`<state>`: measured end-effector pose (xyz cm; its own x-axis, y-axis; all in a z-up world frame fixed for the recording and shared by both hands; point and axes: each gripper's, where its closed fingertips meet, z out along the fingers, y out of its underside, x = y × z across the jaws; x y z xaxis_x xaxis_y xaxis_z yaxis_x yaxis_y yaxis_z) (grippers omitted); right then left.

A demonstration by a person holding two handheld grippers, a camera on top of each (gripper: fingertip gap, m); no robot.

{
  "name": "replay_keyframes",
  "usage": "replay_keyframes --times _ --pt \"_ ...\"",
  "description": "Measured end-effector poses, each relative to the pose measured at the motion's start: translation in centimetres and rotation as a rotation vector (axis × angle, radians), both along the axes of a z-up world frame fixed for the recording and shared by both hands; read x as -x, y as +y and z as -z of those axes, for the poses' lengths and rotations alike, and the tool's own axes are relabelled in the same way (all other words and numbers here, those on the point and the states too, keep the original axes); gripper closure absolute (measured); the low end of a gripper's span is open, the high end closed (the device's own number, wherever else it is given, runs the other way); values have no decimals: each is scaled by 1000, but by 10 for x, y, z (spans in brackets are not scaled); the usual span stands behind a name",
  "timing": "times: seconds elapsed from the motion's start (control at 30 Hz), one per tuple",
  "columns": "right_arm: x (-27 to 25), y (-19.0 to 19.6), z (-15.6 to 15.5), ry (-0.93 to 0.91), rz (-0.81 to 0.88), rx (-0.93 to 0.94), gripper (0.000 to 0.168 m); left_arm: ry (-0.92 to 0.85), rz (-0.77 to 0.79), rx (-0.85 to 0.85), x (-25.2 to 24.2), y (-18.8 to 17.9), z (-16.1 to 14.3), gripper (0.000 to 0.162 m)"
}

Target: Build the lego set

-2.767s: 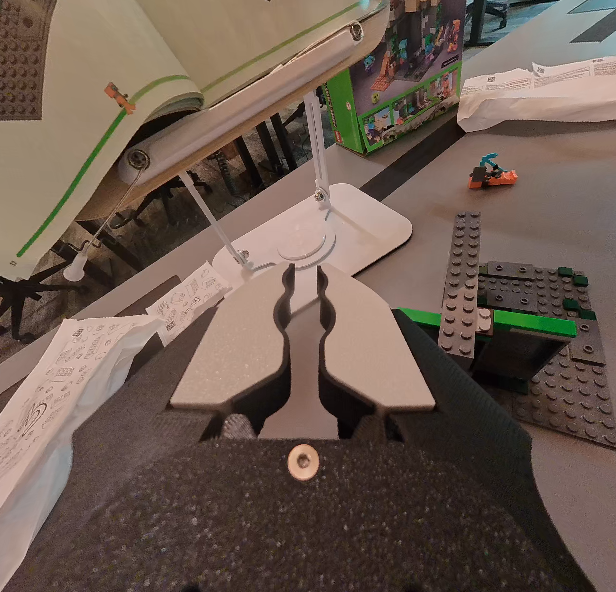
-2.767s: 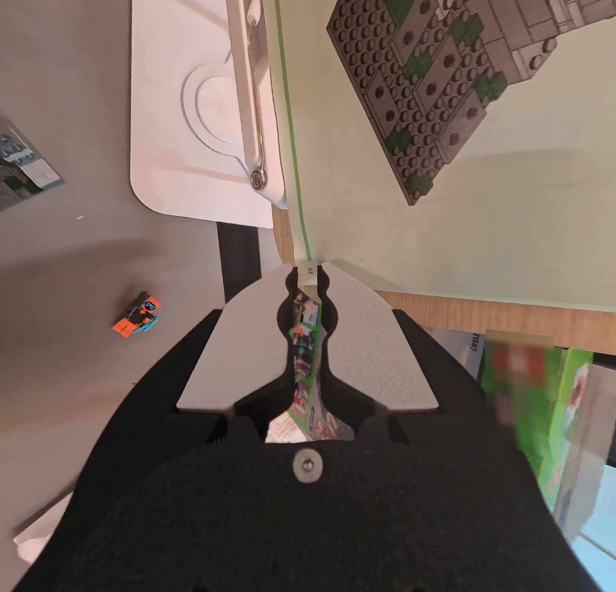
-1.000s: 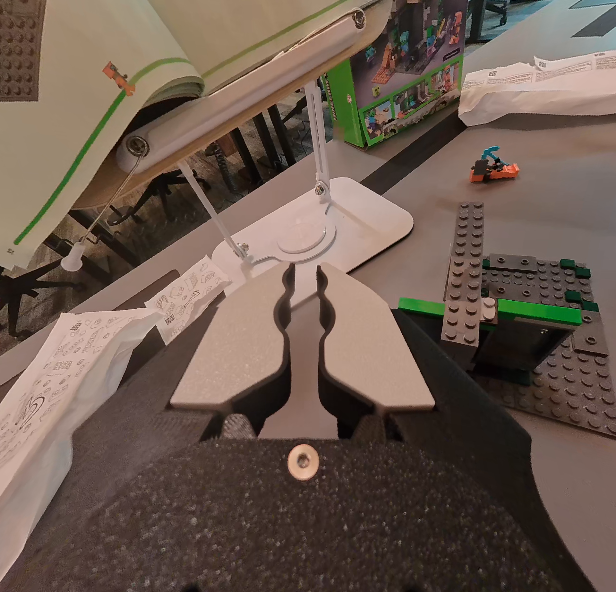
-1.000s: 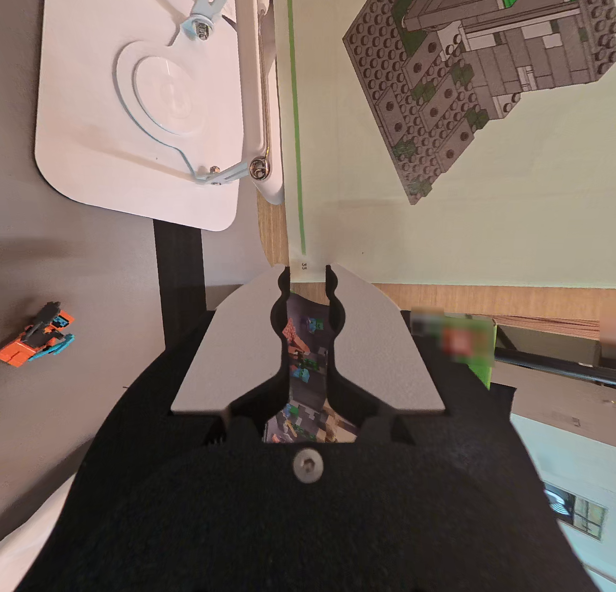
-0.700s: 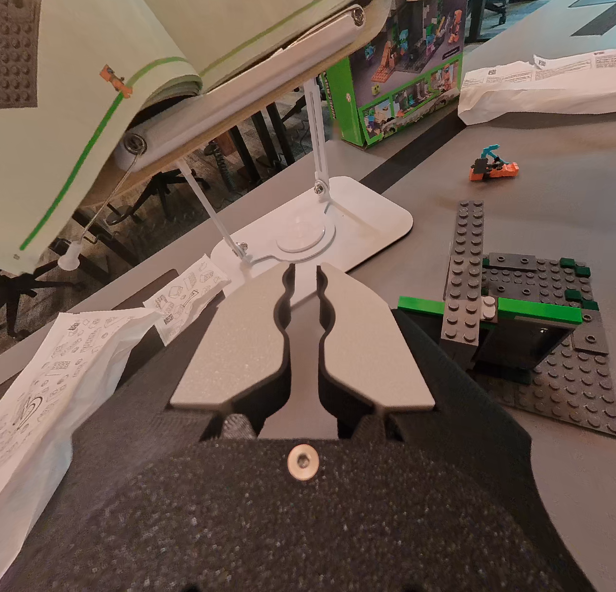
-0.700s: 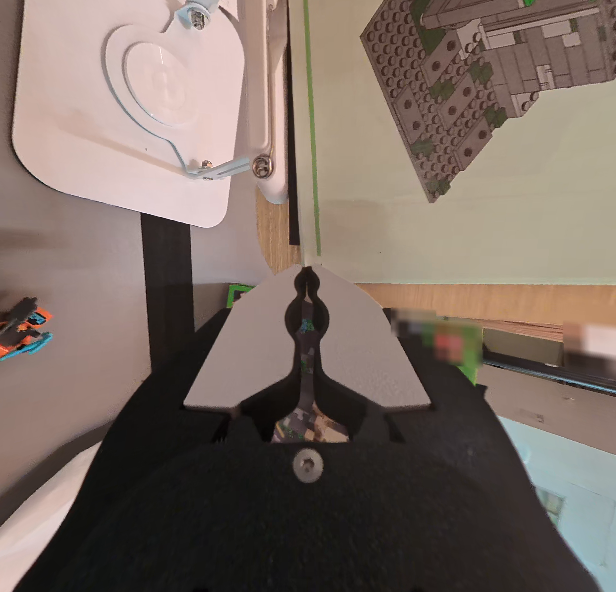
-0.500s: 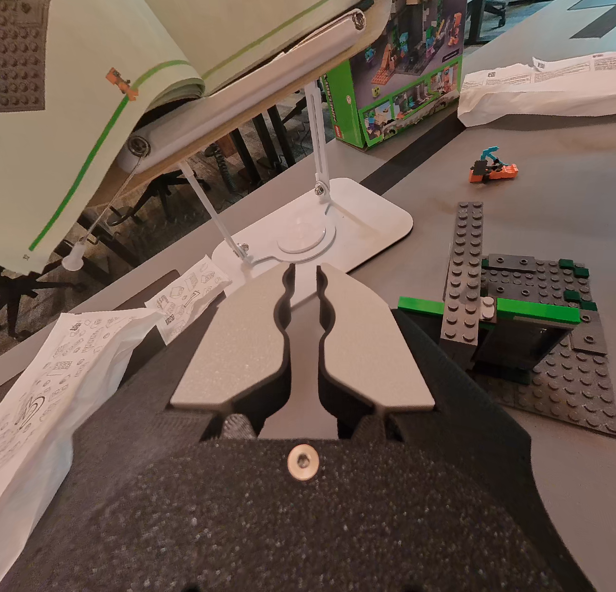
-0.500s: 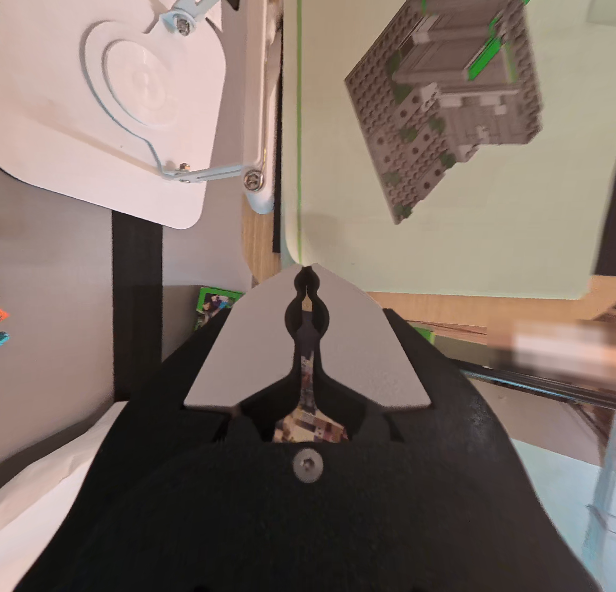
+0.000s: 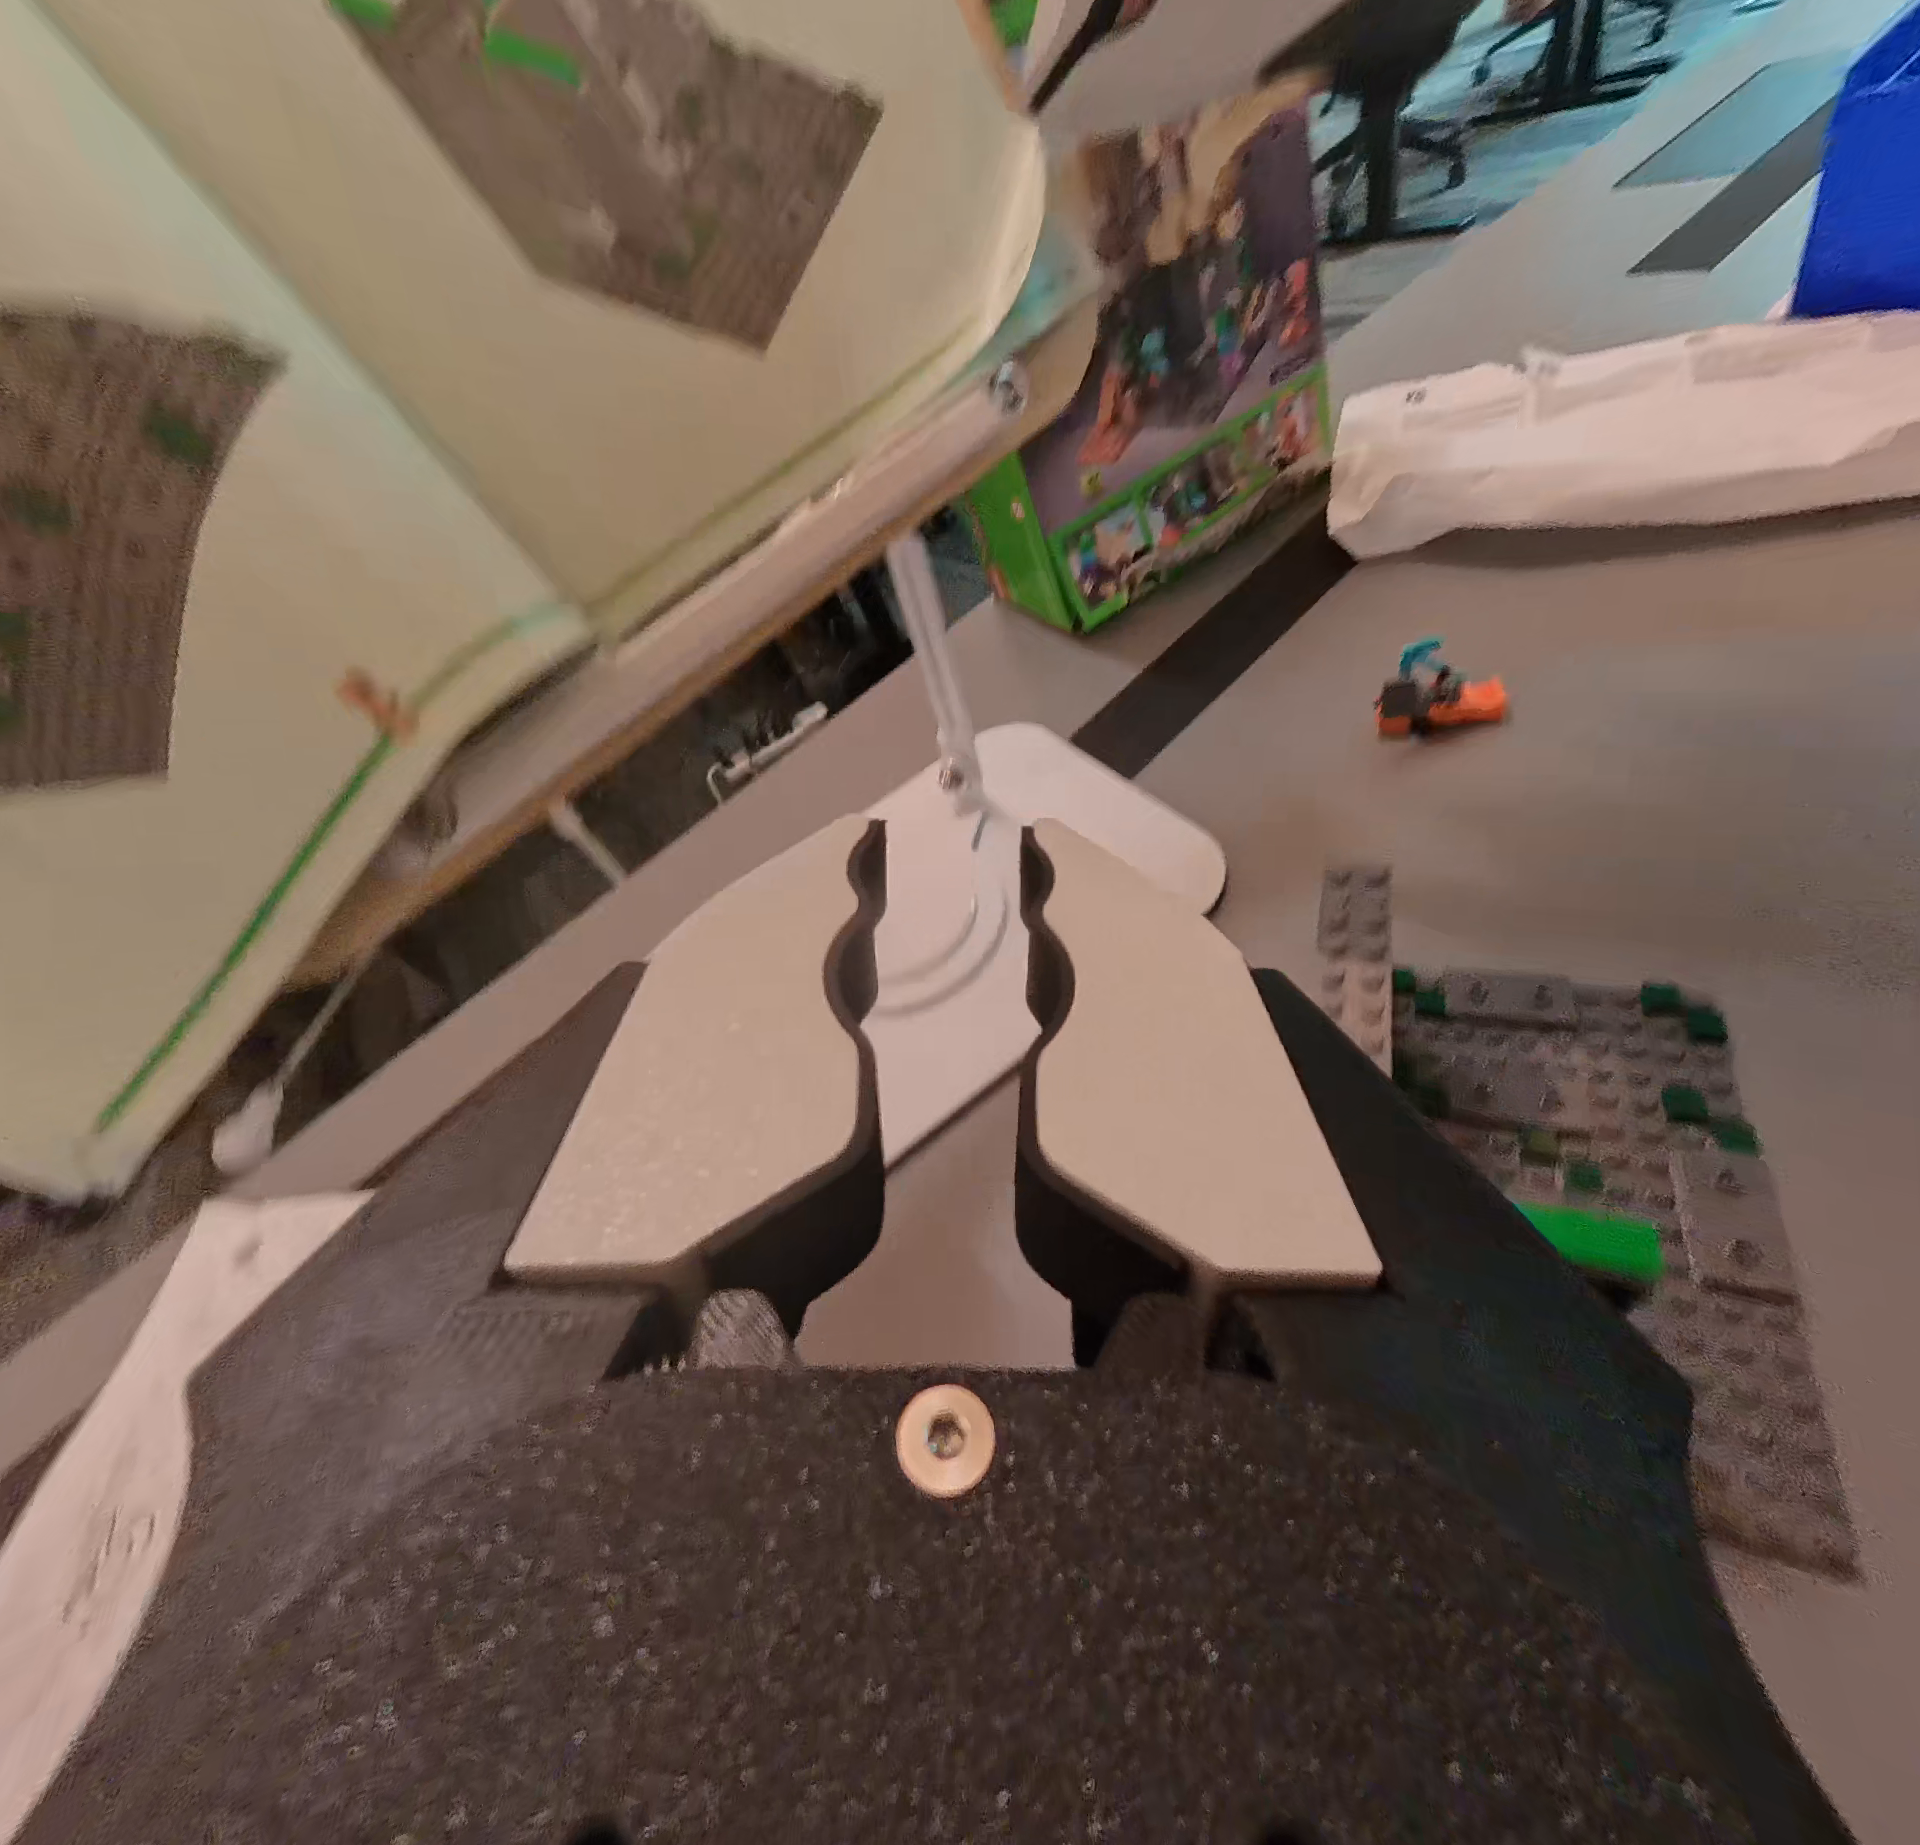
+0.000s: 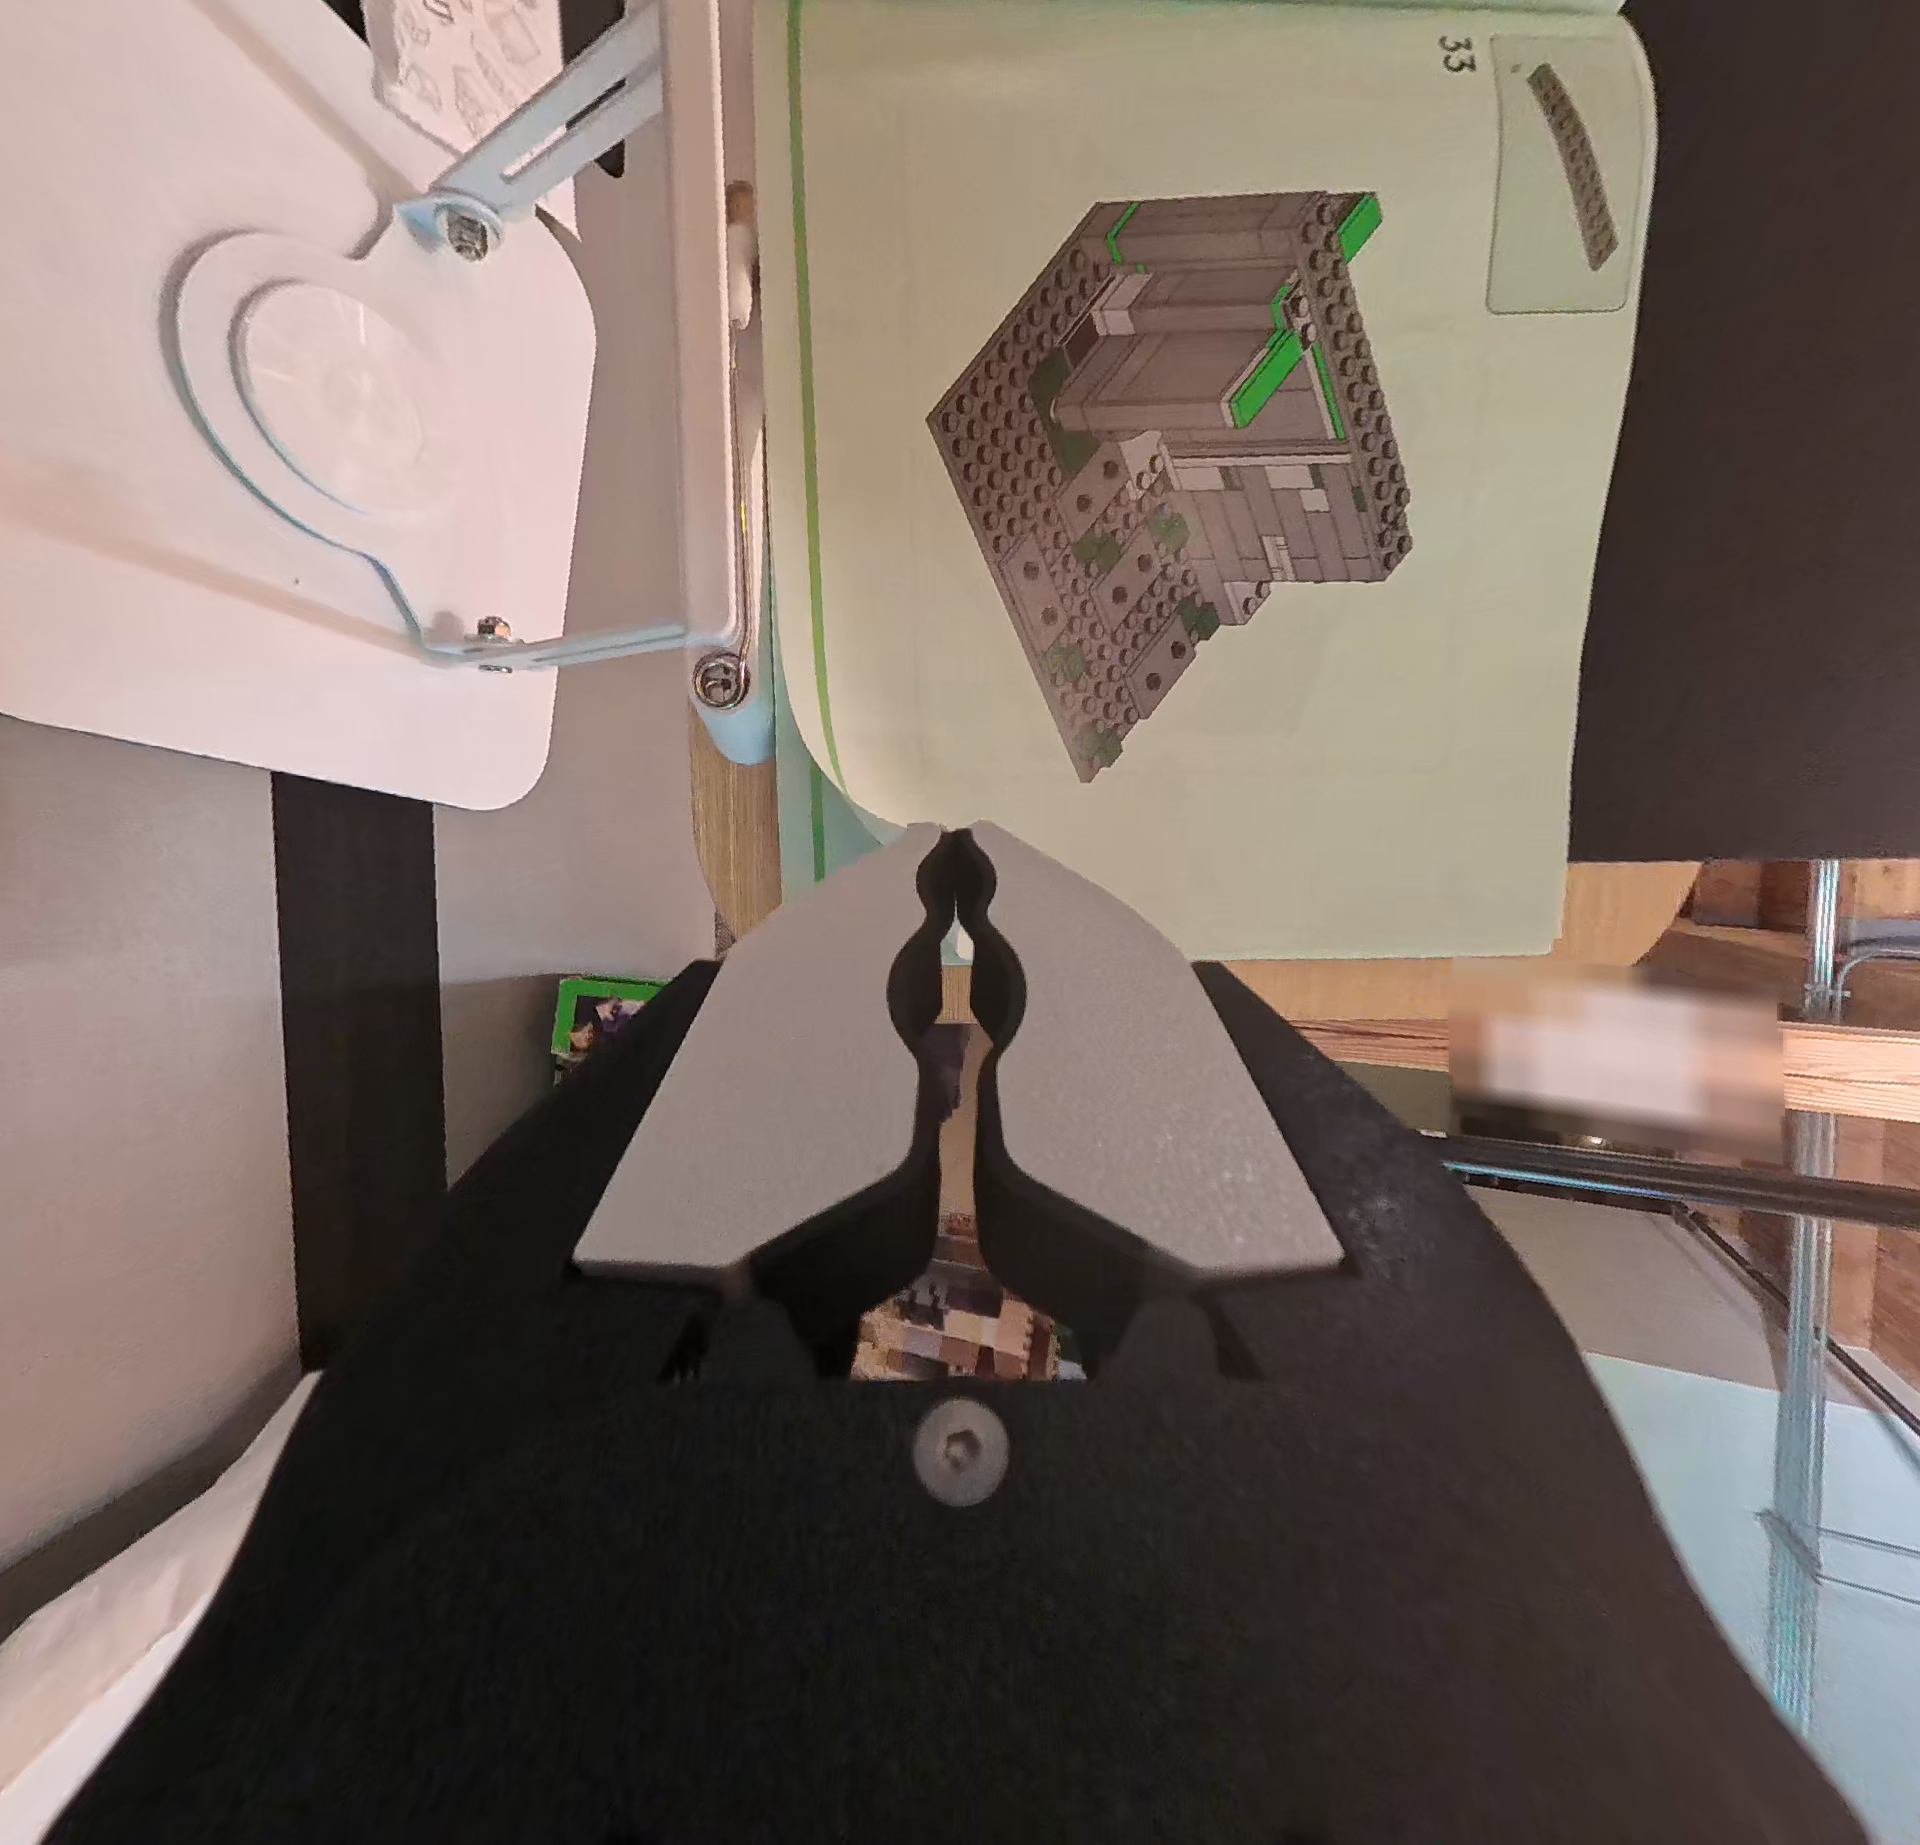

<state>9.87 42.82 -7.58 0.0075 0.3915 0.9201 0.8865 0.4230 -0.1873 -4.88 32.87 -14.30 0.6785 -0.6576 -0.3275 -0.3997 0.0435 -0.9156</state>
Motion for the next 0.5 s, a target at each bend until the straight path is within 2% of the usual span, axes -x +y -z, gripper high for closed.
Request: replay_keyframes --times 0.2,0.33,0.5 --pt "1 1 -4 53 2 9 168 52 88 -88 -71 31 -49 136" --pt "5 -2 -11 129 -18 32 168 92 66 -113 -101 61 -55 135" --pt "18 -15 -25 254 -74 70 168 79 19 -135 -112 87 -54 134"
